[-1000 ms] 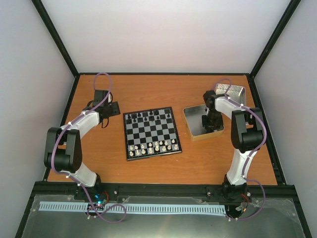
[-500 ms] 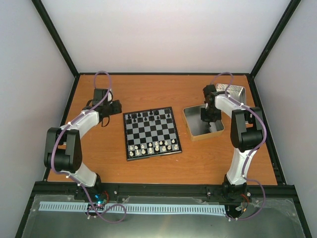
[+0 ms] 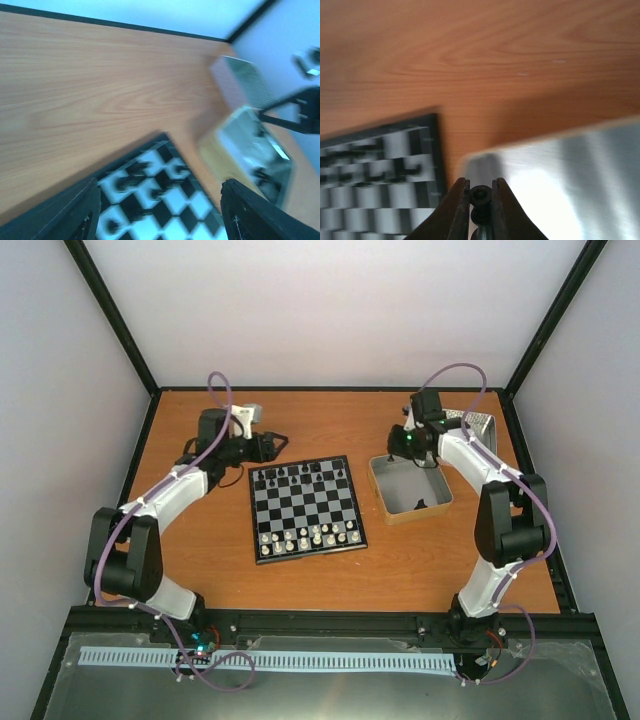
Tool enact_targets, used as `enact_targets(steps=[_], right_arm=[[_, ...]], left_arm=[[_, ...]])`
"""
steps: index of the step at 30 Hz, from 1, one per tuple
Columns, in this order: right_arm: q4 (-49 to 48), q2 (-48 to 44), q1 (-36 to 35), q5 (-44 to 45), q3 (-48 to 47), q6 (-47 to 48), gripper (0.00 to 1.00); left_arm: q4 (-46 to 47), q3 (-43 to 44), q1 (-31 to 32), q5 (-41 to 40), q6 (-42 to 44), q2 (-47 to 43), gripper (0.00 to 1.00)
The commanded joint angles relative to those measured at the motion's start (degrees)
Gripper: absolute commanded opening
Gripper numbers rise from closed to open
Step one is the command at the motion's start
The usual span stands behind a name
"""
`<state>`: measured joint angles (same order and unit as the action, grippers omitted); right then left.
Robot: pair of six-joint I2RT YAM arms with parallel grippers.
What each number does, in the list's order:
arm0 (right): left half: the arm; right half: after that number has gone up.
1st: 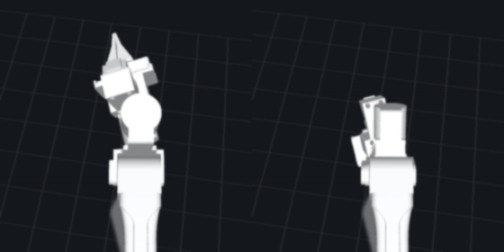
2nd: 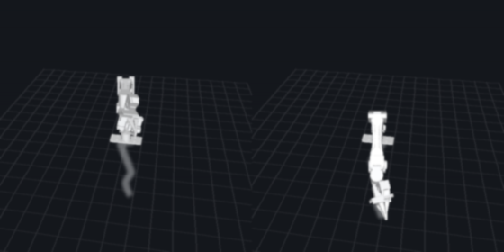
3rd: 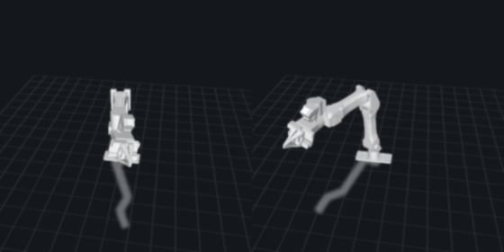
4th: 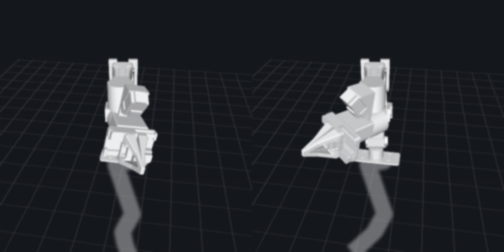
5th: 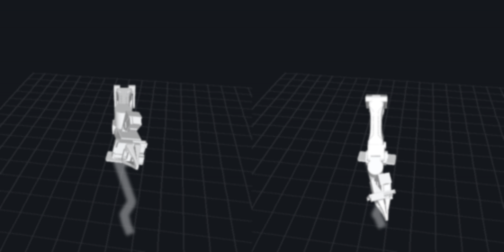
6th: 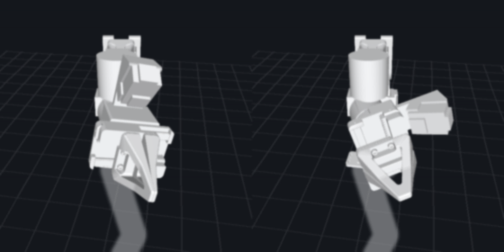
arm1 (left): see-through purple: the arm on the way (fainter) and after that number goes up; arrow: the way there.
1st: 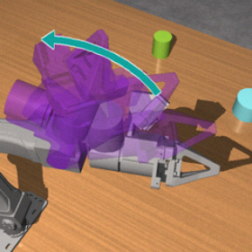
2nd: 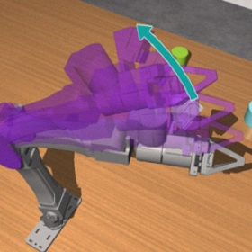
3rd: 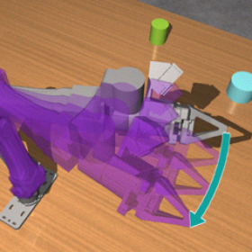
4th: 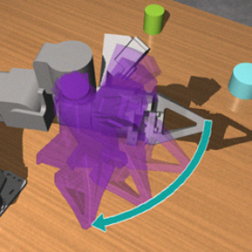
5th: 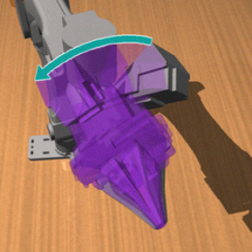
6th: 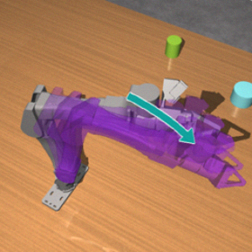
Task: Set up the chess pieces on the board
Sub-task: Place the chess piece on the chessboard.
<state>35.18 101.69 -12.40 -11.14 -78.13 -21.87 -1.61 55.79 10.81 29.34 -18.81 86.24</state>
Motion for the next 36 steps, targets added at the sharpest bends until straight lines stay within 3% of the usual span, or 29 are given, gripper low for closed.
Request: enact_targets(steps=[1, 7, 12, 16, 22, 27, 31, 33, 36], right_arm=[[-12.9, 0.0, -4.1, -17.2, -1.0, -12.5, 0.12], [-25.5, 3.4, -9.1, -27.3, -3.3, -24.3, 0.13], [-29.9, 5.5, -12.5, -30.3, -5.4, -29.2, 0.13], [-30.6, 5.8, -13.8, -31.4, -5.5, -29.8, 0.13], [-30.3, 6.4, -14.4, -31.6, -6.5, -29.5, 0.13], [-28.7, 7.9, -14.4, -31.8, -8.9, -28.4, 0.14], [-27.5, 8.1, -14.4, -31.2, -9.5, -27.0, 0.14], [-25.7, 8.2, -14.4, -31.1, -10.1, -25.2, 0.18], [-21.1, 8.2, -14.3, -31.2, -12.1, -19.9, 0.33]], left_arm=[[11.5, 1.7, 6.2, 9.7, -3.5, 0.8, 0.7], [18.0, 4.7, 10.3, 15.6, -8.3, 7.1, 0.83], [17.7, 6.1, 10.7, 14.0, -12.5, 9.5, 0.78], [14.4, 8.3, 10.6, 10.4, -14.7, 10.8, 0.64], [13.0, 10.3, 10.7, 12.0, -15.7, 12.7, 0.4], [12.1, 9.3, 10.7, 11.8, -14.7, 11.7, 0.34], [10.7, 9.7, 10.7, 10.3, -13.1, 11.2, 0.18], [10.2, 9.6, 10.7, 9.8, -11.8, 11.0, 0.12], [9.1, 9.2, 10.7, 9.5, -7.6, 10.3, 0.09]])
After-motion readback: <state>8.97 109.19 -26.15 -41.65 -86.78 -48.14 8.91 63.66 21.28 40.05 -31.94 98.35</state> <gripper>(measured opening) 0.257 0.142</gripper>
